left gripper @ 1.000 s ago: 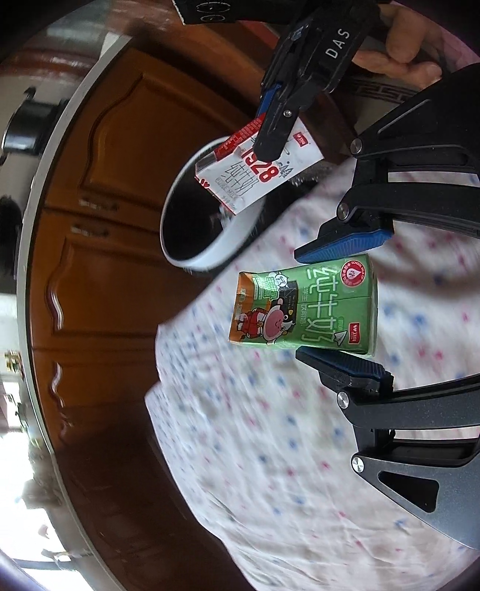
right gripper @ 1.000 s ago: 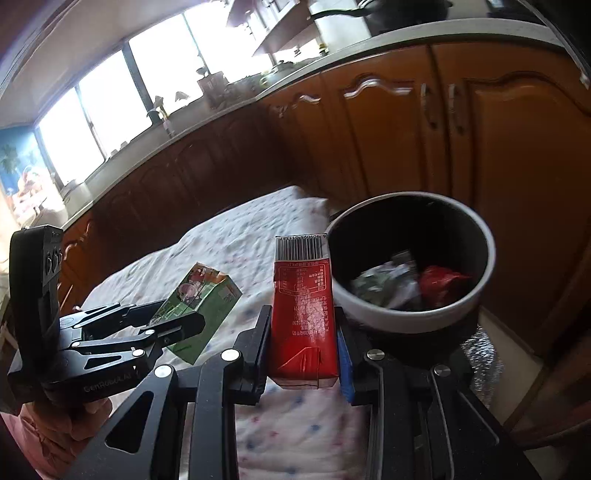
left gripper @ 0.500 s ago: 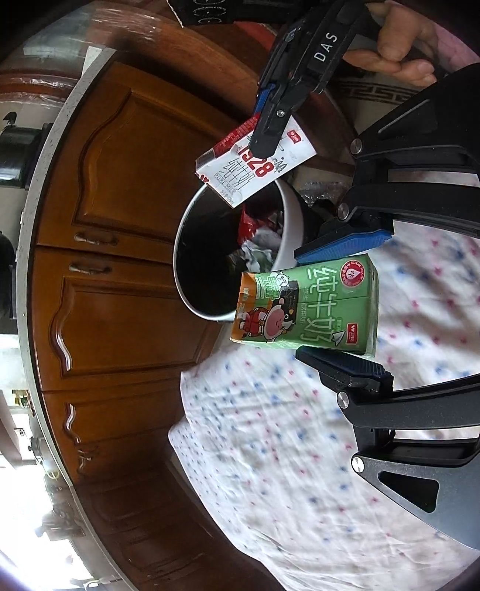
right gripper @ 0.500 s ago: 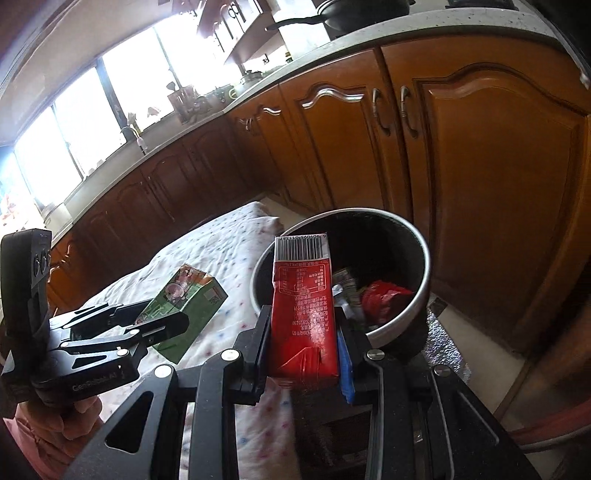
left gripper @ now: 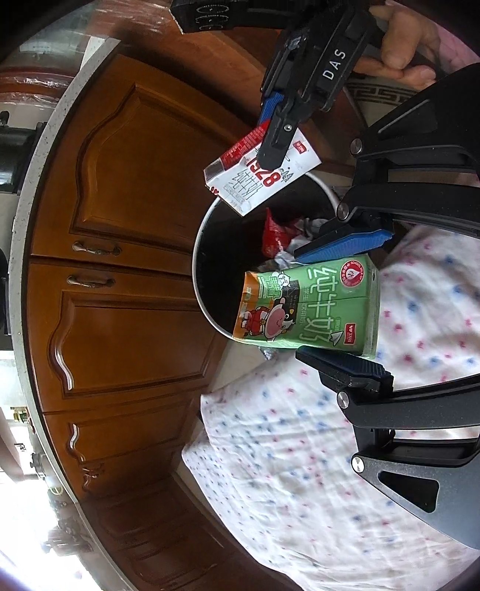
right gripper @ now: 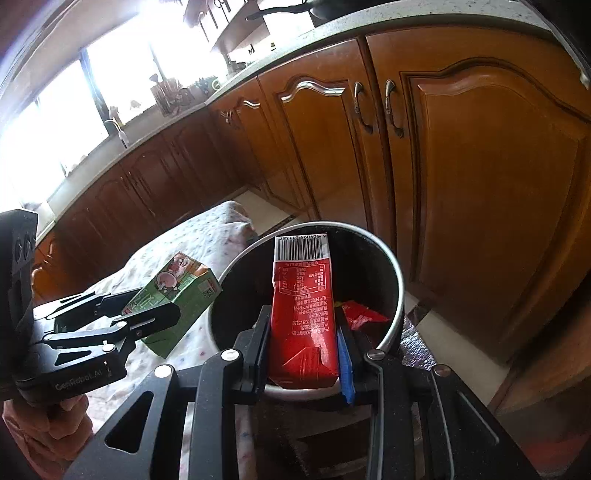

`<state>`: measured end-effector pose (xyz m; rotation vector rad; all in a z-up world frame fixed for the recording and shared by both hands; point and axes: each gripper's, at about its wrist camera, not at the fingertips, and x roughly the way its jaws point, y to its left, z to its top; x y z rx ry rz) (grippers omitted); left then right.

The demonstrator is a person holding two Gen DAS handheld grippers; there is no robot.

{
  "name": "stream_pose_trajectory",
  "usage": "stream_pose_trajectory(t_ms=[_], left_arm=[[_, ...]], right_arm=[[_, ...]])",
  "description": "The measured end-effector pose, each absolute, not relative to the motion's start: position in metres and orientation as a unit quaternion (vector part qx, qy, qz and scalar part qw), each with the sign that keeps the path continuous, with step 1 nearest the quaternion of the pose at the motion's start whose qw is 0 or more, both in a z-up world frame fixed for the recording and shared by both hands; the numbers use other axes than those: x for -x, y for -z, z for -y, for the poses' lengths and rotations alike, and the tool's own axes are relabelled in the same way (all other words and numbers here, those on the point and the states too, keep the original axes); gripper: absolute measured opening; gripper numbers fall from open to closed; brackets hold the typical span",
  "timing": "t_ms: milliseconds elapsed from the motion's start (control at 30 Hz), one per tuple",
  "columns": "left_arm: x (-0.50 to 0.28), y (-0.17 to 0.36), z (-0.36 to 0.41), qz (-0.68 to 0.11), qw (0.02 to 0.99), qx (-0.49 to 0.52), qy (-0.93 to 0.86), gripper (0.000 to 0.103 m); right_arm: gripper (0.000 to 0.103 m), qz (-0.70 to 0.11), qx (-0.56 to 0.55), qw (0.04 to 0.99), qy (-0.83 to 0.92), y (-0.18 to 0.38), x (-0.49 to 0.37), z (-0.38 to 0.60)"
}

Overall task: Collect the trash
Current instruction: 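Carry both cartons over the bin and open both tools to drop them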

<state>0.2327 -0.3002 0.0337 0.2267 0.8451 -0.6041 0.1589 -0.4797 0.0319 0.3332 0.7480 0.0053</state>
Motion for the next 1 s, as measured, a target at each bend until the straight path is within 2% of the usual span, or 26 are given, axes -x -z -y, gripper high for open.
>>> stream_pose_trajectory(t_ms=[433,1000], left_arm=[[-0.259,-0.022,0.338,-0.42,0.85,-0.13,0.288,0.046],[-0.271,-0.008,0.351,-0.442,0.838,-0.146,0.285,0.046]], right_arm=[[0.031,-0.393,-0.156,0.906,0.0,-0.019,-0.183,0.487],[0.031,-0.418,-0.157,0.895,0.003,-0.009,-0.204,0.494]])
